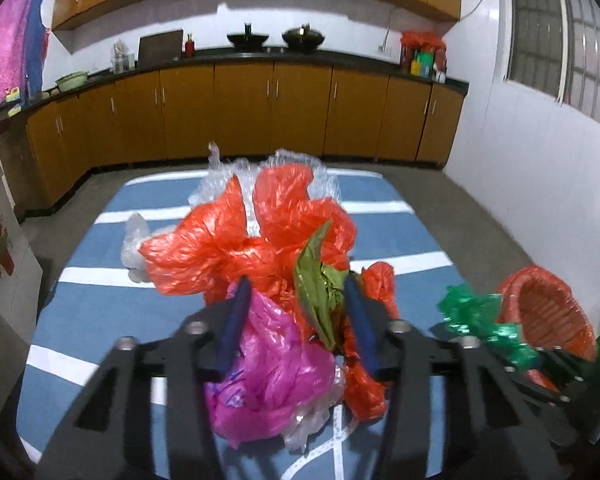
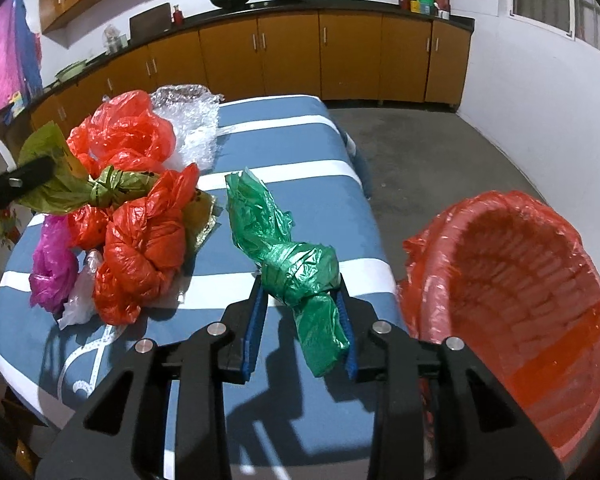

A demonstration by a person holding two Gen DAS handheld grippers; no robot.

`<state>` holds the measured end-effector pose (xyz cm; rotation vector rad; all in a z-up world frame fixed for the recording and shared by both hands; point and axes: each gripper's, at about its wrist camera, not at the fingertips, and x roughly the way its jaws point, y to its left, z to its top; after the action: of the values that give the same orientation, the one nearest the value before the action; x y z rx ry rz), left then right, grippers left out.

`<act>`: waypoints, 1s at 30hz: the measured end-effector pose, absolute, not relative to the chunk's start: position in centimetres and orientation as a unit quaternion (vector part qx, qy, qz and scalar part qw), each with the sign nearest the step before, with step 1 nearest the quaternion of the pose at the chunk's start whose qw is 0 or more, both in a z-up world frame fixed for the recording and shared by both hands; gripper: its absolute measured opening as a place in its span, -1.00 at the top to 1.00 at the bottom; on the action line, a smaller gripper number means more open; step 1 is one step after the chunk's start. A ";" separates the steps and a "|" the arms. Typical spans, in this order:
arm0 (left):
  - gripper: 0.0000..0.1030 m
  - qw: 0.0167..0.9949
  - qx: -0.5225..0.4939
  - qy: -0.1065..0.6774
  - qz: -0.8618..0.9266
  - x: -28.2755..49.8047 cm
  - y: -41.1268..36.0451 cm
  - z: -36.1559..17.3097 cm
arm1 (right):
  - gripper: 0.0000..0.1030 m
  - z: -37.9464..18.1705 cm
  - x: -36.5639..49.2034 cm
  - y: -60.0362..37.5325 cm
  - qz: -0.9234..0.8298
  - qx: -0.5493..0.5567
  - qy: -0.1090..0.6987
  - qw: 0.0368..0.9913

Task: Collect trash
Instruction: 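Grasp the yellow-green bag with the left gripper while the right gripper holds the green bag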

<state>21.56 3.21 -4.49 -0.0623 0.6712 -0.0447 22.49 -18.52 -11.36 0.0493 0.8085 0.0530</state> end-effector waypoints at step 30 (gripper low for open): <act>0.92 0.970 -0.088 0.225 -0.040 18.0 4.4 3.8 | 0.35 -7.4 19.5 -20.5 0.016 0.050 0.349 0.936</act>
<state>17.98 4.44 3.76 -0.1786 0.4542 -0.0803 19.49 -20.47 -7.43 0.1028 0.7124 0.0333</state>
